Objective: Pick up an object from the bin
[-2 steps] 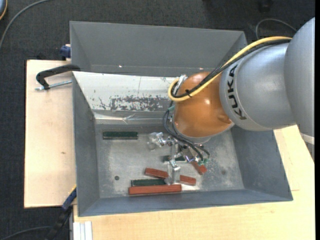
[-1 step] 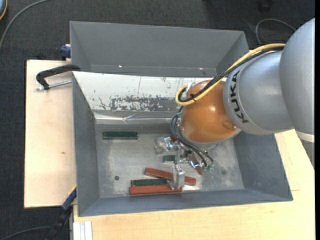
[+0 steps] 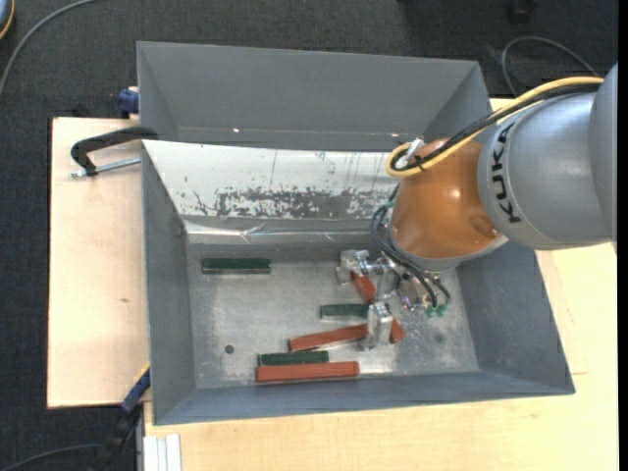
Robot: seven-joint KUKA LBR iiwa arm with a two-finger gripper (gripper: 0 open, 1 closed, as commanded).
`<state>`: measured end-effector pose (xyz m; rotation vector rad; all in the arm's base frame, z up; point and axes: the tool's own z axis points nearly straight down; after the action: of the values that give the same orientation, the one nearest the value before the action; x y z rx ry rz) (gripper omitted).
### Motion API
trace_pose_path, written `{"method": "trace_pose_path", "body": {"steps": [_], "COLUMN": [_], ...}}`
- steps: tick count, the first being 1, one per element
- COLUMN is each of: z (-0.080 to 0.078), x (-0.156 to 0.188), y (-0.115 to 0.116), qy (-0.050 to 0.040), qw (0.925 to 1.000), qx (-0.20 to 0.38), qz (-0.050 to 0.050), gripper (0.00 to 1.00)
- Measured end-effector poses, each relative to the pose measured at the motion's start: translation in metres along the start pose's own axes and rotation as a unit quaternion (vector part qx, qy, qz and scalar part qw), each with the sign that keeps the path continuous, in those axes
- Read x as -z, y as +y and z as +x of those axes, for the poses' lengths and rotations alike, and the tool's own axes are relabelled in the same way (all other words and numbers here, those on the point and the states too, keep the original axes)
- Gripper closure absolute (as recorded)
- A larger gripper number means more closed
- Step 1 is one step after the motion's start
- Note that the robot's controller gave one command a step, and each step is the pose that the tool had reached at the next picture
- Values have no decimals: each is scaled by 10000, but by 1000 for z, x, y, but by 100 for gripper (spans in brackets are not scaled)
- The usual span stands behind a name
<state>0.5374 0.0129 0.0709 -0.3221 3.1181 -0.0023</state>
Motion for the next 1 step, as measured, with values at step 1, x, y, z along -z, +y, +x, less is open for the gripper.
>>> {"method": "trace_pose_path", "body": {"steps": [1], "z": [0], "x": [0], "y": [4], "qy": [10], "qw": [10000], "qx": [26], "qz": [-15], "gripper": [100]}}
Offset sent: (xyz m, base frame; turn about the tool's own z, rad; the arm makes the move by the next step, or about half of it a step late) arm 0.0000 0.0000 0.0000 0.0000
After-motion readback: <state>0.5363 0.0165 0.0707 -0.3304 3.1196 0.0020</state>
